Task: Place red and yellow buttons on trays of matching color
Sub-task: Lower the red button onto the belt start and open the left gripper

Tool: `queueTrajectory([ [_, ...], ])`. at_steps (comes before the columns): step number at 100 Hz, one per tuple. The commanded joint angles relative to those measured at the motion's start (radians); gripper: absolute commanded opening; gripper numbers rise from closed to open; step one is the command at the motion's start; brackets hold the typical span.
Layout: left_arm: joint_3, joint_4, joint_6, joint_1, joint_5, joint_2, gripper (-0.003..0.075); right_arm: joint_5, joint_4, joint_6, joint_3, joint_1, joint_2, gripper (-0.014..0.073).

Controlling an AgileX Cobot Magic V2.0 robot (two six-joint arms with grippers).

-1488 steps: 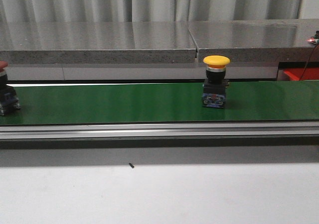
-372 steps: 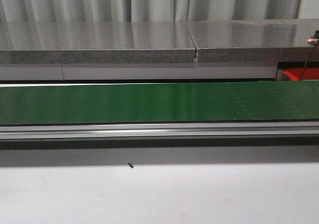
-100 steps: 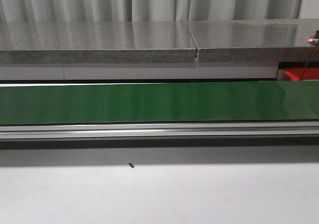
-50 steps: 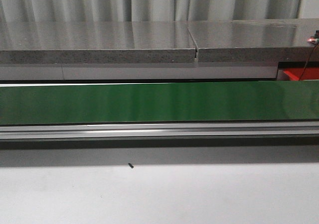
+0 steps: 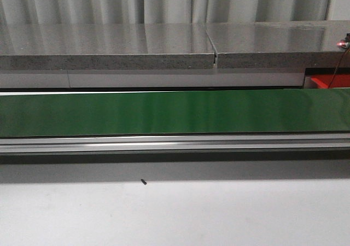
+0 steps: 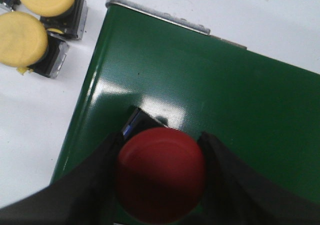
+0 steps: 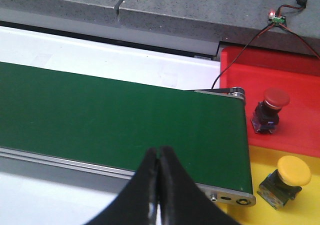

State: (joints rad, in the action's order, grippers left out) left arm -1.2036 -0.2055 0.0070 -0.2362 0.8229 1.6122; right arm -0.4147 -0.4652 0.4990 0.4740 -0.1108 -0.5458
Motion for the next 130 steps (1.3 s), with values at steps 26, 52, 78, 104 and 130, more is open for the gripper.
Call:
queueTrajectory([
  [26,-0.03,-0.035,0.019,0.005,-0.017,-0.038,0.0519,0.06,-0.021,0.007,0.029,-0.001,-0.001,-0.0058],
  [52,-0.03,-0.123,0.079,0.005,-0.029,-0.114,0.0623,0.06,-0.021,0.007,0.029,-0.001,-0.001,-0.0058],
  [78,-0.032,-0.08,0.069,-0.061,-0.026,-0.225,0.0622,0.06,-0.021,0.007,0.029,-0.001,-0.001,-0.0058],
  [104,-0.032,0.003,0.067,-0.228,-0.01,-0.19,0.0622,0.06,-0.021,0.007,0.029,-0.001,-0.001,-0.0058],
  [130,-0.032,0.058,0.097,-0.351,-0.009,-0.084,0.062,0.06,-0.021,0.007,0.029,-0.001,-0.001,-0.0058],
])
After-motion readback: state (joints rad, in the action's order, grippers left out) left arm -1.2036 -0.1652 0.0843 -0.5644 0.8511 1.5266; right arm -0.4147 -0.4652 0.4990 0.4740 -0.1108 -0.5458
